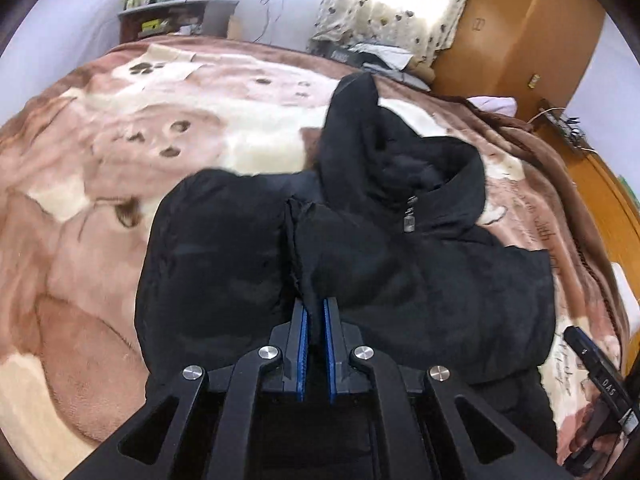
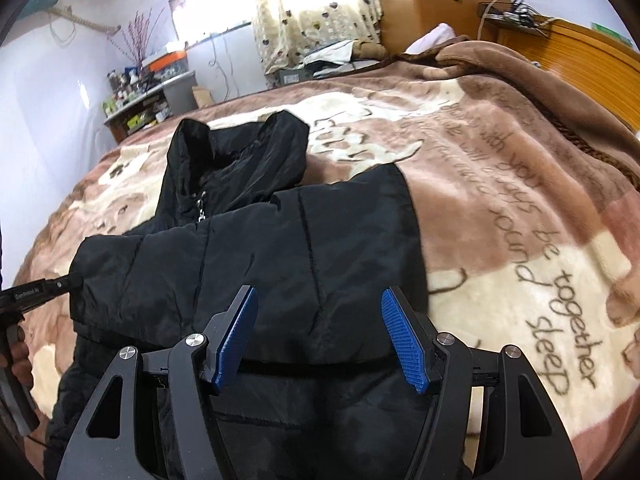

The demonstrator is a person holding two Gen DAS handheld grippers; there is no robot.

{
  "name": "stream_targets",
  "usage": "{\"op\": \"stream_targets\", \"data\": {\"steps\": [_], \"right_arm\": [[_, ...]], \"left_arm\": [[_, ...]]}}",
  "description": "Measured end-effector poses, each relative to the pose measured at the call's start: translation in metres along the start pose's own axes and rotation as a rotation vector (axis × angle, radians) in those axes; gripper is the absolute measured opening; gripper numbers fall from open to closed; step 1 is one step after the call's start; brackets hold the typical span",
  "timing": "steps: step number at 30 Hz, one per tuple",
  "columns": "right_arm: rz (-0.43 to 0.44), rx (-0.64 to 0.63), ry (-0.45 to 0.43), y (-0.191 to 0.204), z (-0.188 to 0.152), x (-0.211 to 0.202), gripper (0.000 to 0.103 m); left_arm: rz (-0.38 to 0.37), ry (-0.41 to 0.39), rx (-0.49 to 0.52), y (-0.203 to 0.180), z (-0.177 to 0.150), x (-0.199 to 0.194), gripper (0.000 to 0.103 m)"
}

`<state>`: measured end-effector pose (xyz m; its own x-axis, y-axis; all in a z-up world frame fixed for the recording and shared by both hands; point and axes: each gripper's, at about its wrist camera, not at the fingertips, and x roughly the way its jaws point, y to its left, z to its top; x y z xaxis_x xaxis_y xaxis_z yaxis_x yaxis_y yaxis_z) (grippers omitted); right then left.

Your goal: Fold large clothes

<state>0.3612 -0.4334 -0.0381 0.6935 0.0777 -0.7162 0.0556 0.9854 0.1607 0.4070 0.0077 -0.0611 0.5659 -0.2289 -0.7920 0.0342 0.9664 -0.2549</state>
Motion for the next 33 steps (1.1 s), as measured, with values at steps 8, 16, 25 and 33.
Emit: {"op": "stream_targets", "data": {"steps": [8, 16, 25, 33], "right_arm": [[-0.049, -0.054, 0.075, 0.006, 0.006, 0.045, 0.065], [-0.086, -0.037, 0.151, -0.003, -0.010, 0.081, 0.067], [-0.076, -0.034, 0.196, -0.007, -0.013, 0.094, 0.072], [-0.029, -0.021, 0.163, -0.004, 0.013, 0.064, 0.073]], "left_arm": [[0.061, 0.041, 0.033, 0.004, -0.004, 0.029, 0.008], [0.083, 0.083, 0.059, 0.008, -0.009, 0.051, 0.010], [0.104, 0.107, 0.063, 0.007, -0.010, 0.062, 0.011], [0.029, 0.119, 0.032, 0.014, 0.012, 0.031, 0.058]]}}
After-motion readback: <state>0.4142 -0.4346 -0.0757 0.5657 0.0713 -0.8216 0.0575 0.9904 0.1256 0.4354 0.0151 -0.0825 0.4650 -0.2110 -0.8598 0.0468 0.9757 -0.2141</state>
